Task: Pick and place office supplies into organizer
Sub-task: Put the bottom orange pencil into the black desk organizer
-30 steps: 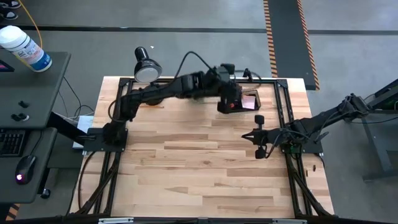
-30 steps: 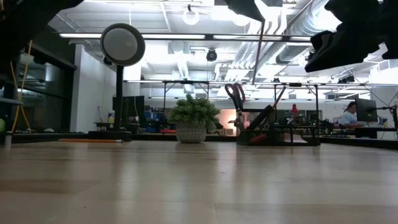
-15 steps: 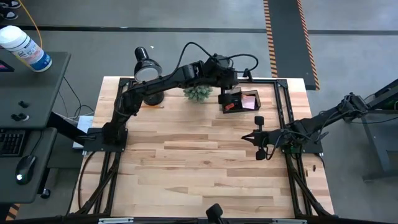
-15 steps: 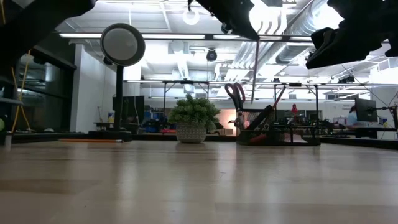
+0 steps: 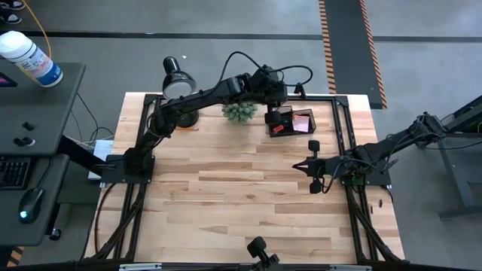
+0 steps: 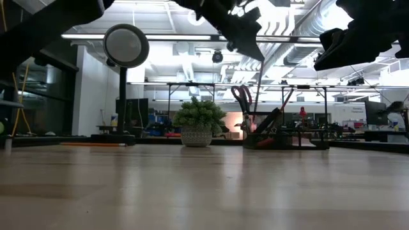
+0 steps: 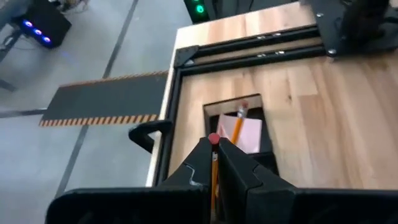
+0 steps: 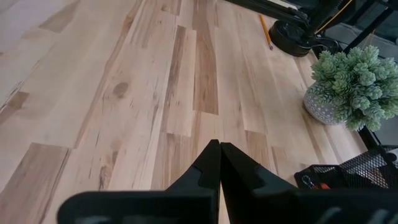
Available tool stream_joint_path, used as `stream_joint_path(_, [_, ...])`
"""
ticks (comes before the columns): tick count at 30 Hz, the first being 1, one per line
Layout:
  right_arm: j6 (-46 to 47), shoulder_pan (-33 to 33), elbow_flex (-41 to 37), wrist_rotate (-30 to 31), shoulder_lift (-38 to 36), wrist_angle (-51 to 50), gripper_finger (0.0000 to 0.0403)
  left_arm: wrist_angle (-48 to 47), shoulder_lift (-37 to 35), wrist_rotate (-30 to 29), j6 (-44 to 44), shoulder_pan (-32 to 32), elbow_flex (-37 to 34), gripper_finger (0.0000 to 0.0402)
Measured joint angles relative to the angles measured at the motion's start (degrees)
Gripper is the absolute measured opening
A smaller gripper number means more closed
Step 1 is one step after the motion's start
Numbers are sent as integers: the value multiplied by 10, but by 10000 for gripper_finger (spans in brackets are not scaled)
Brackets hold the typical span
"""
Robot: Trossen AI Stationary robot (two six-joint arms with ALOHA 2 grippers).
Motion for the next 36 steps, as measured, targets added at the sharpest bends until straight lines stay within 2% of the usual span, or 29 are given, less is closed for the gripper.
stream_joint_path(12, [0, 0, 0, 0, 0, 0, 0, 15, 40, 65, -44, 30, -1, 0])
stream_joint_path(21, [0, 0, 0, 0, 0, 0, 0, 22, 51, 52, -53, 44, 0, 0])
stream_joint_path(29, [0, 0, 0, 0, 0, 0, 0, 12, 51, 78, -55, 47, 0, 1])
stream_joint_path(36, [0, 0, 0, 0, 0, 0, 0, 10, 51, 74, -45, 47, 0, 22])
